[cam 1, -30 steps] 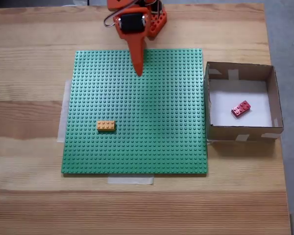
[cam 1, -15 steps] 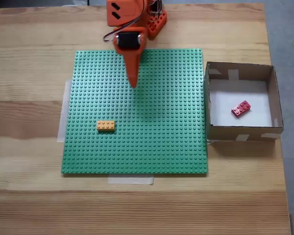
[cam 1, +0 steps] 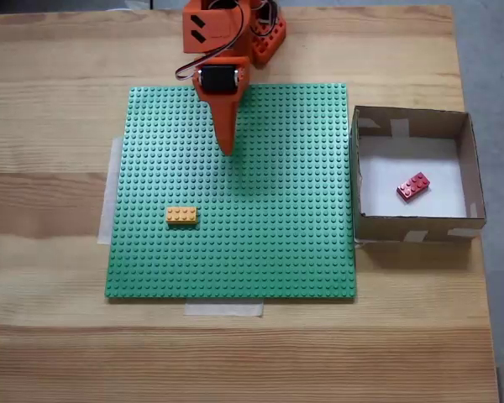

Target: Pick the red lego block and put it in the box.

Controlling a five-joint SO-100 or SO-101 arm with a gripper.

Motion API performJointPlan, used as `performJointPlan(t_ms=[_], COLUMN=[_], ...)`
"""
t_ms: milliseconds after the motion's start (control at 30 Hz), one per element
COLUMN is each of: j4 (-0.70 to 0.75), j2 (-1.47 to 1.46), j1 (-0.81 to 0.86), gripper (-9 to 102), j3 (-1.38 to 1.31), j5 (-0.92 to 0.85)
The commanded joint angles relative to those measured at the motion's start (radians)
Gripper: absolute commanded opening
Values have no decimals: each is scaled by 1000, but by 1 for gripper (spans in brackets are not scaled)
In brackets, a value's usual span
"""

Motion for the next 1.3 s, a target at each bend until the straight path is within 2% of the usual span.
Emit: performJointPlan(t_ms=[0,1267], j4=[0,12], j2=[8,8], j1=[0,-9], gripper=[-1,-1], j3=[14,21], j5=[-25,-64])
